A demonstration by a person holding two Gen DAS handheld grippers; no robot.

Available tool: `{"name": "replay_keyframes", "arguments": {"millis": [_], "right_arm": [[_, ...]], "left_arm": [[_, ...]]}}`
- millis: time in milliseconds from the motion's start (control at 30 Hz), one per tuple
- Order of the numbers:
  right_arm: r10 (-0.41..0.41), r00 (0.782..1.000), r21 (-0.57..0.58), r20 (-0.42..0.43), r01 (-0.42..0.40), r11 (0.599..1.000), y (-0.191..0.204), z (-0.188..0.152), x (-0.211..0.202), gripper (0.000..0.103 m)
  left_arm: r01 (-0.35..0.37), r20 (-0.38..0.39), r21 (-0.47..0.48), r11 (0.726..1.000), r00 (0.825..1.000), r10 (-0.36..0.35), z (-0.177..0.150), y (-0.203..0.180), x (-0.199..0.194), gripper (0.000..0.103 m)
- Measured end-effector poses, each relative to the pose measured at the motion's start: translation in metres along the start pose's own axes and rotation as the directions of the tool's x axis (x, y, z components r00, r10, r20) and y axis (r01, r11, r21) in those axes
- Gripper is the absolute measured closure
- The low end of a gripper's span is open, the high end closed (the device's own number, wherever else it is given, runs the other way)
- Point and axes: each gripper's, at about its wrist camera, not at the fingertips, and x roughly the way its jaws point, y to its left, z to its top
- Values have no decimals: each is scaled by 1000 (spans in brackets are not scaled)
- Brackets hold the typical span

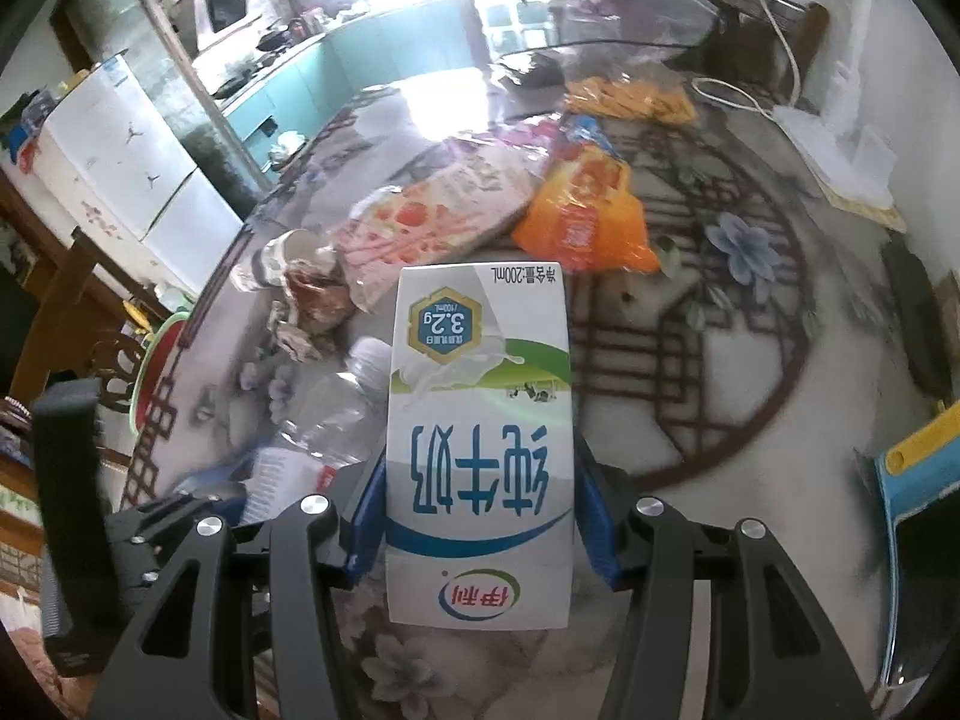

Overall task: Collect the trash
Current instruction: 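Grasp the water bottle with the left tool while the right tool grasps the white milk carton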

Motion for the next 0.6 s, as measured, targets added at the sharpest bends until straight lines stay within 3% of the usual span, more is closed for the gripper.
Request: {"name": "replay_keyframes", "arguments": {"millis": [200, 400, 600], "right_arm": [[58, 998, -66, 25, -56, 996, 36, 17, 1, 51], [122, 992, -132, 39, -116, 984, 74, 33, 0, 51], [172, 983, -180, 58, -159, 971, 109, 45, 0, 51]], "left_arm": [[-62, 140, -26, 998, 988, 65, 10, 23, -49, 47], [-137, 273, -81, 987, 949, 154, 16, 57, -109, 46], [-163, 322, -150, 975, 924, 204, 18, 88, -140, 46]]}}
